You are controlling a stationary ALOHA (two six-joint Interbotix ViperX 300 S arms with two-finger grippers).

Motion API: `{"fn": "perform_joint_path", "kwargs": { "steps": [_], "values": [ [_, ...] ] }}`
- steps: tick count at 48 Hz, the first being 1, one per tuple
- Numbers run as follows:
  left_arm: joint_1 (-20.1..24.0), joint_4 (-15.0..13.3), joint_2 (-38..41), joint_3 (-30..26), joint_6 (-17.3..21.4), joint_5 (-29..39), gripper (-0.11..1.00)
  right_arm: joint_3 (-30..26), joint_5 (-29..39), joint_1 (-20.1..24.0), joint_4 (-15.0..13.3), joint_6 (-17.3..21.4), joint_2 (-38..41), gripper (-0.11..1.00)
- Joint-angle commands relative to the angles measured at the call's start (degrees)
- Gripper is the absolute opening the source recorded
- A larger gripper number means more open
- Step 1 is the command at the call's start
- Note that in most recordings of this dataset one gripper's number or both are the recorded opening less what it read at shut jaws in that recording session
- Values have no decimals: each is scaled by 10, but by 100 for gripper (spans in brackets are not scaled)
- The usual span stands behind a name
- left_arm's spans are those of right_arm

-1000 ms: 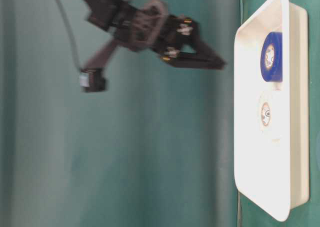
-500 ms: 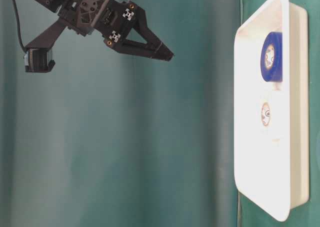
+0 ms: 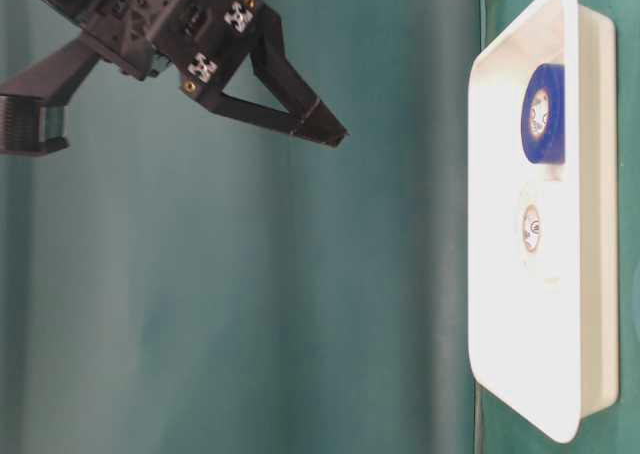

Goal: Pick up the tape from a random location and place it into the white case.

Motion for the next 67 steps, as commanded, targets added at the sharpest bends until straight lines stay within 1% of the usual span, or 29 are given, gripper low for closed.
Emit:
{"fn": "perform_joint_path", "kwargs": {
  "steps": [1, 6, 14, 21, 25, 52, 67],
  "values": [
    [1, -1, 4, -6, -2, -3, 93, -11, -8, 25, 0, 2, -10, 83],
    [1, -1, 4, -7, -2, -3, 93, -10, -17, 43, 0, 2, -9, 83],
    [2, -1, 4, -6, -3, -3, 93, -4, -17, 44, -2, 0, -16, 83],
    [1, -1, 4, -7, -3, -4, 93, 10, -18, 48, -2, 0, -43, 83],
    [1, -1, 4, -7, -3, -3, 93, 27, -20, 49, -2, 0, -69, 83],
    [1, -1, 4, -6, -4, -3, 93, 184, -65, 50, -2, 0, -290, 83],
    [2, -1, 3, -7, -4, -3, 93, 298, -130, 49, -2, 0, -387, 83]
  ]
}}
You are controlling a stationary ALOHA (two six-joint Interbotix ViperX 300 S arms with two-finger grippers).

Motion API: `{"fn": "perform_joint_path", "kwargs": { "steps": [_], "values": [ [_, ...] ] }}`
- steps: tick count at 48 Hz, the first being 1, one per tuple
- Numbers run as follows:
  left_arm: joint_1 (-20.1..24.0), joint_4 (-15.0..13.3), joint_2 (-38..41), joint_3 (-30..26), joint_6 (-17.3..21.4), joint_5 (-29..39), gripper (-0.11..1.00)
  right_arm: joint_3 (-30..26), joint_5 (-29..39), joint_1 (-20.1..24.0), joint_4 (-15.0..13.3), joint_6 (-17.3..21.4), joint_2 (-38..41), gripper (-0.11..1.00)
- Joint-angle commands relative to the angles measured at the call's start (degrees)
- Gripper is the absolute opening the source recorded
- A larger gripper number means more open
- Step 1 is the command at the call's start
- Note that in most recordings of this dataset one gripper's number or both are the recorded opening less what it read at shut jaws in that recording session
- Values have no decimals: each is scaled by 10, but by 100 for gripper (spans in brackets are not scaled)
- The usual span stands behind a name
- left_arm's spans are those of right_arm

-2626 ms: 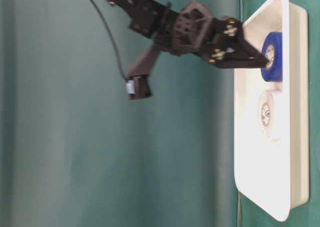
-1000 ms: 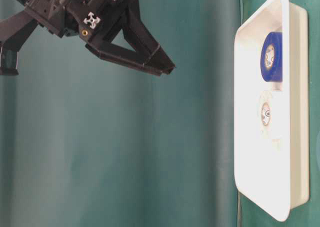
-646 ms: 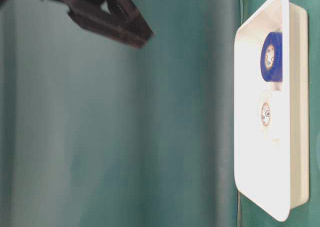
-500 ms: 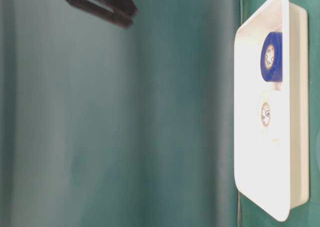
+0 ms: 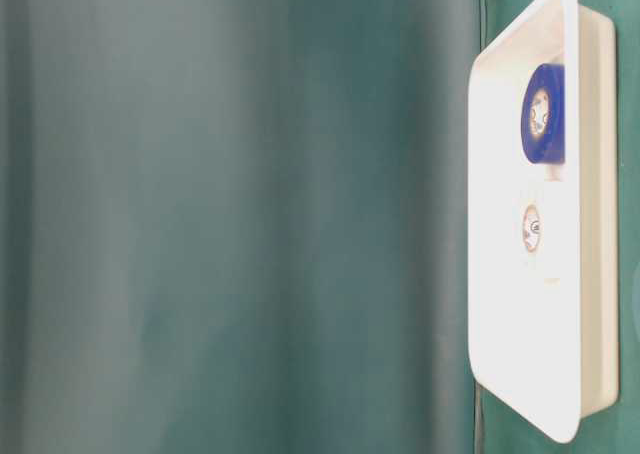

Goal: Pick up the tape from a random location and place it into the white case.

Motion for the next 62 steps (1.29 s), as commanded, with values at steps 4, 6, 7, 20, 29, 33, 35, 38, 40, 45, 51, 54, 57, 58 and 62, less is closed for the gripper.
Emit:
{"fn": "perform_joint_path", "kwargs": {
  "steps": [4, 6, 7, 20, 29, 33, 35, 38, 40, 45, 51, 54, 57, 58, 62],
  "values": [
    [1, -2, 4, -6, 0, -3, 93, 47, -44, 1, -1, 2, -42, 83],
    [2, -1, 4, -7, 0, -3, 93, 62, -54, 2, 0, 2, -53, 83],
    [1, -1, 4, -7, 0, -2, 93, 70, -58, 1, 0, 2, -58, 83],
    [1, -2, 4, -6, 0, -2, 93, 134, -102, -7, 2, 5, -99, 83],
    [1, -2, 4, -7, -1, 0, 93, 134, -103, -8, 2, 8, -99, 83],
    [2, -2, 4, -6, -1, 2, 93, 134, -103, -8, 2, 8, -101, 83],
    [1, -2, 4, -7, -1, 2, 93, 134, -103, -8, 2, 8, -101, 83],
    [-4, -2, 4, -7, -1, 2, 93, 134, -103, -8, 2, 8, -101, 83],
    [-10, -2, 4, -7, -1, 2, 93, 134, -103, -8, 2, 8, -101, 83],
    [-31, -2, 4, -7, -3, 2, 93, 133, -103, -8, 2, 8, -101, 83],
    [-69, -4, 4, -8, -13, 2, 93, 132, -103, -8, 2, 8, -101, 83],
    [-86, -4, 4, -8, -19, 2, 93, 132, -103, -8, 2, 8, -101, 83],
    [-98, -4, 4, -8, -21, 2, 93, 131, -103, -8, 2, 8, -101, 83],
    [-101, -4, 4, -8, -22, 2, 93, 131, -103, -8, 2, 8, -101, 83],
    [-103, -3, 4, -8, -22, 2, 93, 129, -103, -8, 2, 8, -101, 83]
  ]
}}
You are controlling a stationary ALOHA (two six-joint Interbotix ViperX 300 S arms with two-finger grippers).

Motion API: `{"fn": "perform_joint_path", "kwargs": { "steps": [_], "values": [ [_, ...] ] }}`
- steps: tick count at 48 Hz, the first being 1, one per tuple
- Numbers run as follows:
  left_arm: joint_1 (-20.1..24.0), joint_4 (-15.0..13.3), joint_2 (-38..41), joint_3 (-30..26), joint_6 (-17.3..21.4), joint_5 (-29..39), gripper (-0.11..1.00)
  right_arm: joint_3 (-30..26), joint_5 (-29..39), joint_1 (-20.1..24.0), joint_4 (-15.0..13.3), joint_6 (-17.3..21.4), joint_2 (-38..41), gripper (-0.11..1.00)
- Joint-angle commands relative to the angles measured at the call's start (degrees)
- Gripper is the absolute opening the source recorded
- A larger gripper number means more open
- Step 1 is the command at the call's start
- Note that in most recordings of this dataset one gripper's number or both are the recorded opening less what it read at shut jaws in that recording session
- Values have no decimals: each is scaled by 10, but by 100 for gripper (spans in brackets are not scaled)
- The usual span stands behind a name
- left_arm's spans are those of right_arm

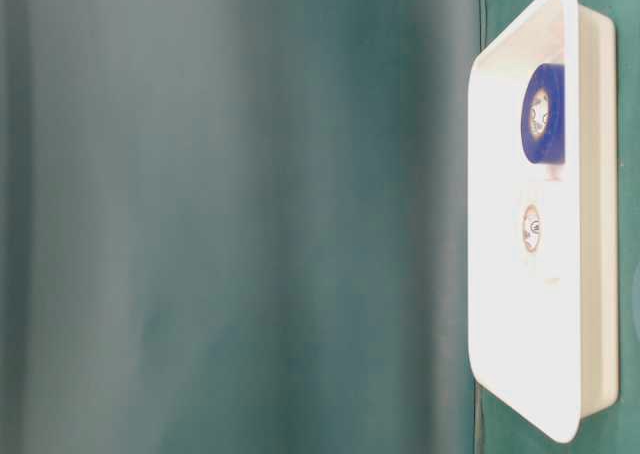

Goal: Pick up the tape from a random location and place it into the white case.
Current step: 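Reach the left gripper toward the teal tape roll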

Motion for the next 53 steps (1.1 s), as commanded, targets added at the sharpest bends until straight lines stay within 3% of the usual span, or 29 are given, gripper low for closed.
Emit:
{"fn": "perform_joint_path", "kwargs": {
  "steps": [1, 11, 24, 33, 53],
  "values": [
    [-2, -1, 5, -8, -1, -3, 93, -12, -5, -1, 1, 1, 2, 83],
    [-2, -1, 8, -8, -1, -15, 93, -14, -5, -1, 1, 1, 2, 83],
    [-1, 0, 89, -21, 4, -104, 93, -15, -10, -1, 1, 1, 4, 83],
    [-1, 2, 171, -63, 7, -152, 93, -15, -10, -1, 1, 1, 4, 83],
    [11, 2, 333, -187, 7, -160, 93, -14, -8, -1, -1, 1, 4, 83]
  ]
}}
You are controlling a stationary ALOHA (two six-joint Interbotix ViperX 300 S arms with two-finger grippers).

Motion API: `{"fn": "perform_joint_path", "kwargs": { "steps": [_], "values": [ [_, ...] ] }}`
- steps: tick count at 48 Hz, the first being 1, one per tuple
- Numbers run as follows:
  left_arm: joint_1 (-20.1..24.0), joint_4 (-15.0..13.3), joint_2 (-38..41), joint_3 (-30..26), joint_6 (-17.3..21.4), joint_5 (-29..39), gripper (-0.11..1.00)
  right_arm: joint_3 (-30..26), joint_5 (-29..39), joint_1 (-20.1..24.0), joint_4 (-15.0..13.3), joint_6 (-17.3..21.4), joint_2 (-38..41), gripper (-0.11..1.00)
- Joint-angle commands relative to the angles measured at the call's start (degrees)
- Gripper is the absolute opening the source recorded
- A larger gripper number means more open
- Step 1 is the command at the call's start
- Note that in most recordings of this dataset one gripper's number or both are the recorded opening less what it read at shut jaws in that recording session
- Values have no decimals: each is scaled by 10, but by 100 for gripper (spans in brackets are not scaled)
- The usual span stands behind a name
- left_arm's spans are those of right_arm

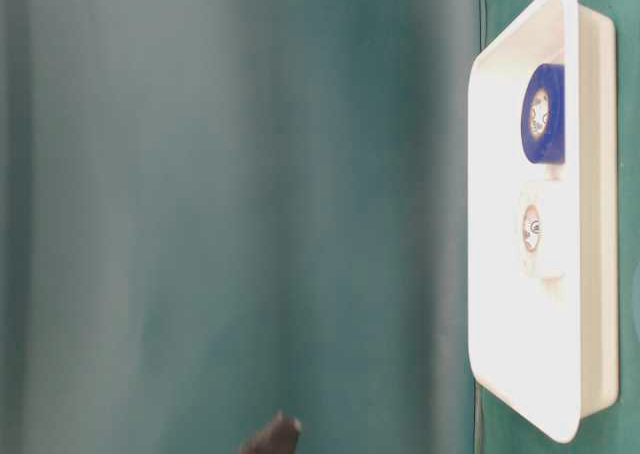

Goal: Pick up the tape from a random location and place it into the white case.
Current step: 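Reach the left gripper toward the teal tape roll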

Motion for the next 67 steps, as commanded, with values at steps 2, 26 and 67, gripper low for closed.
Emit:
{"fn": "perform_joint_path", "kwargs": {
  "steps": [2, 26, 67],
  "values": [
    [4, 2, 39, -48, 1, -5, 93, -14, -5, -1, -1, 1, 4, 83],
    [11, 3, 164, -182, -2, 54, 93, -14, -2, -1, -3, 0, 4, 83],
    [10, 4, 274, -397, -47, 522, 93, -16, 5, -1, -3, 0, 4, 83]
  ]
}}
